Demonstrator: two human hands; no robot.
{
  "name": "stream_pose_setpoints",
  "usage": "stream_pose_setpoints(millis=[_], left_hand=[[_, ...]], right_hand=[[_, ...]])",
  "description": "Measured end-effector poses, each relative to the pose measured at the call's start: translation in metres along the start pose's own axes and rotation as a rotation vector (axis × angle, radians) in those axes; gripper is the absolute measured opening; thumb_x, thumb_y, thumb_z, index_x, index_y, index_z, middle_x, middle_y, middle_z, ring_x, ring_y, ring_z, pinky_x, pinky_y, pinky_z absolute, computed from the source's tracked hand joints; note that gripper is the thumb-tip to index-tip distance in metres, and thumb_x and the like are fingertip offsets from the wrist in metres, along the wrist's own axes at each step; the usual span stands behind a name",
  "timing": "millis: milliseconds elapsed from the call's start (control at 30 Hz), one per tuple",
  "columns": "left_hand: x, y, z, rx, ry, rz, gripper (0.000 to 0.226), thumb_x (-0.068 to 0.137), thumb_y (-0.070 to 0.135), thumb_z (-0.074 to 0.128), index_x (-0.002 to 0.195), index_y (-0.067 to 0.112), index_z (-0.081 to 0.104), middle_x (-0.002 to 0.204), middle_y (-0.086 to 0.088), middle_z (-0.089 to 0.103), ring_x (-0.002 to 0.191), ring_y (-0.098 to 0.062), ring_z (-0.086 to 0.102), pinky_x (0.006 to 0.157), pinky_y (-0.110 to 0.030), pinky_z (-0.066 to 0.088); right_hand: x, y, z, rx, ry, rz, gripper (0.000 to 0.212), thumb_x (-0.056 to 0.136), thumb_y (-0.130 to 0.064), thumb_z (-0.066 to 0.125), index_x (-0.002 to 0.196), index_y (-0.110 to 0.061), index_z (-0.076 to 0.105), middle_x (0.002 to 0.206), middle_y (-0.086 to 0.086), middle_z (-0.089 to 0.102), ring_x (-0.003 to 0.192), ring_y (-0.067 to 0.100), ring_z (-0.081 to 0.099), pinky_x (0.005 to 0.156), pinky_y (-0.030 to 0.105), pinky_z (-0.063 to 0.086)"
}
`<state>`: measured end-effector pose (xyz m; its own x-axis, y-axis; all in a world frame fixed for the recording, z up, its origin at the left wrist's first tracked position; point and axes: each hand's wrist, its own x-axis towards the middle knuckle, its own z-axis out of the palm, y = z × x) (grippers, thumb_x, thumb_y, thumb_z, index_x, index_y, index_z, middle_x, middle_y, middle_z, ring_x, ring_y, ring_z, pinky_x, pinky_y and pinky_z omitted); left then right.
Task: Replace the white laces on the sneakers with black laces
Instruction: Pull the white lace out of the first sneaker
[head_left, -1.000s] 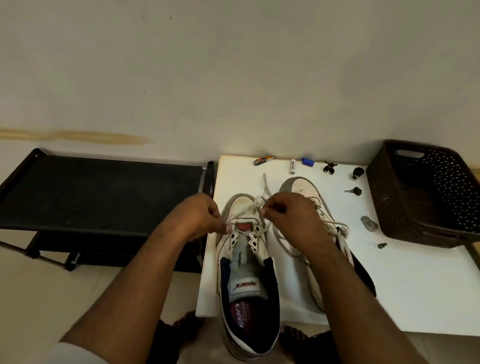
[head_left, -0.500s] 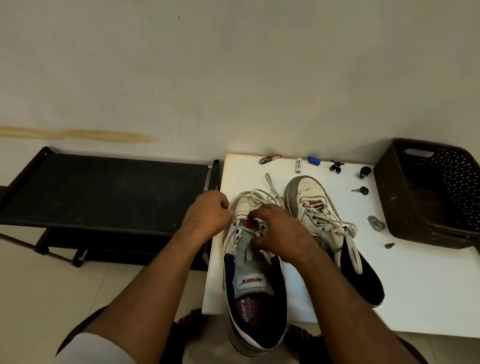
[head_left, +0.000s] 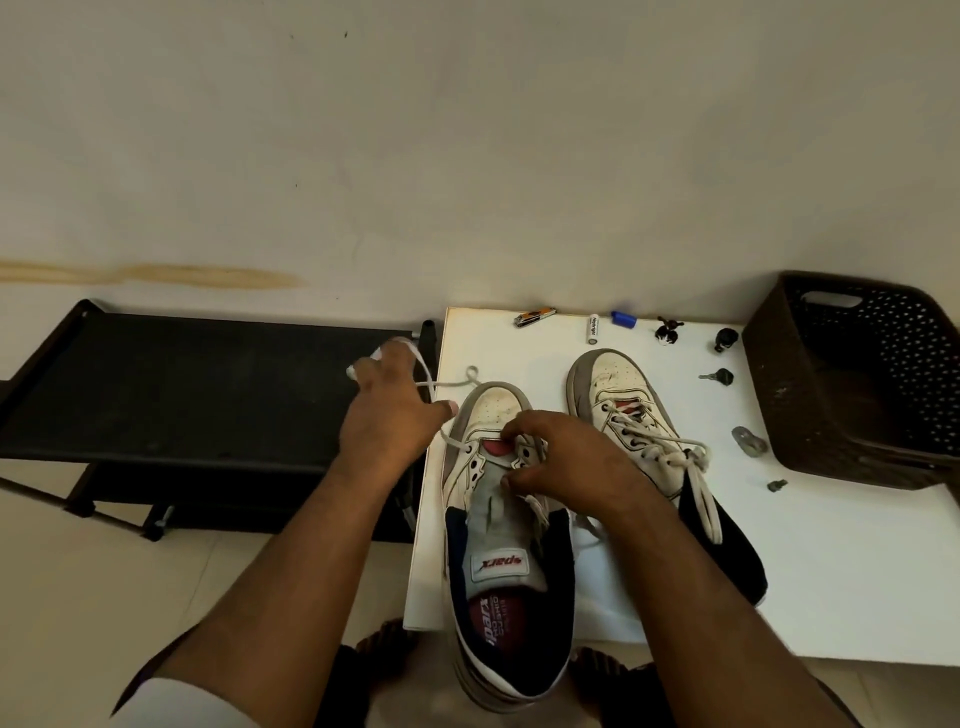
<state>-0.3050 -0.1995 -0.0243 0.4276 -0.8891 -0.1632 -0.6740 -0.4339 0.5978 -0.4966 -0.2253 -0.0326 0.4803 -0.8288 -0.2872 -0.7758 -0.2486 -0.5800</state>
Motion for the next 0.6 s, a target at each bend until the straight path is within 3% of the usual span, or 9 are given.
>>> stream_pose_setpoints(millis=[167, 400, 467, 533, 600], left_hand=[[-0.004, -0.003, 0.011, 0.184, -0.358, 0.038, 0.033, 0.080, 0.043, 0.074, 0.102, 0.026, 0.057, 0.100, 0.003, 0.060, 0.087, -0.014, 0.059, 0.081, -0.038, 0.055], [-0.007, 0.004, 0.005, 0.042, -0.417, -0.031, 0.018, 0.089, 0.029, 0.067, 0.084, 0.012, 0.066, 0.086, -0.008, 0.069, 0.066, -0.015, 0.064, 0.069, -0.032, 0.056], [-0.003, 0.003, 0.000, 0.018, -0.220, -0.034, 0.015, 0.091, 0.026, 0.065, 0.079, 0.017, 0.062, 0.086, -0.002, 0.066, 0.069, -0.011, 0.059, 0.069, -0.029, 0.054], [0.000, -0.001, -0.011, -0.078, 0.217, -0.009, 0.014, 0.094, 0.022, 0.061, 0.081, 0.016, 0.058, 0.085, 0.006, 0.059, 0.072, -0.008, 0.054, 0.062, -0.020, 0.043], [0.001, -0.005, -0.024, -0.182, 0.610, 0.032, 0.012, 0.096, 0.021, 0.056, 0.090, 0.011, 0.056, 0.099, 0.000, 0.054, 0.080, -0.013, 0.053, 0.065, -0.018, 0.039]], right_hand=[[0.000, -0.002, -0.002, -0.013, -0.024, 0.000, 0.048, 0.073, -0.032, 0.078, 0.118, -0.032, 0.062, 0.126, -0.009, 0.059, 0.111, 0.012, 0.055, 0.092, 0.031, 0.048], [-0.001, -0.002, -0.002, -0.014, -0.035, 0.022, 0.050, 0.072, -0.037, 0.078, 0.118, -0.038, 0.060, 0.126, -0.010, 0.060, 0.111, 0.012, 0.055, 0.092, 0.033, 0.048], [-0.001, -0.002, -0.001, -0.002, -0.041, 0.030, 0.049, 0.070, -0.038, 0.079, 0.116, -0.040, 0.060, 0.124, -0.011, 0.061, 0.109, 0.011, 0.056, 0.092, 0.036, 0.049], [-0.001, -0.002, -0.003, 0.014, -0.045, 0.043, 0.046, 0.070, -0.037, 0.079, 0.112, -0.041, 0.062, 0.123, -0.010, 0.061, 0.108, 0.011, 0.057, 0.091, 0.036, 0.050], [-0.003, 0.000, -0.007, 0.049, -0.056, 0.050, 0.043, 0.070, -0.032, 0.080, 0.110, -0.039, 0.063, 0.122, -0.010, 0.060, 0.107, 0.011, 0.057, 0.091, 0.034, 0.049]])
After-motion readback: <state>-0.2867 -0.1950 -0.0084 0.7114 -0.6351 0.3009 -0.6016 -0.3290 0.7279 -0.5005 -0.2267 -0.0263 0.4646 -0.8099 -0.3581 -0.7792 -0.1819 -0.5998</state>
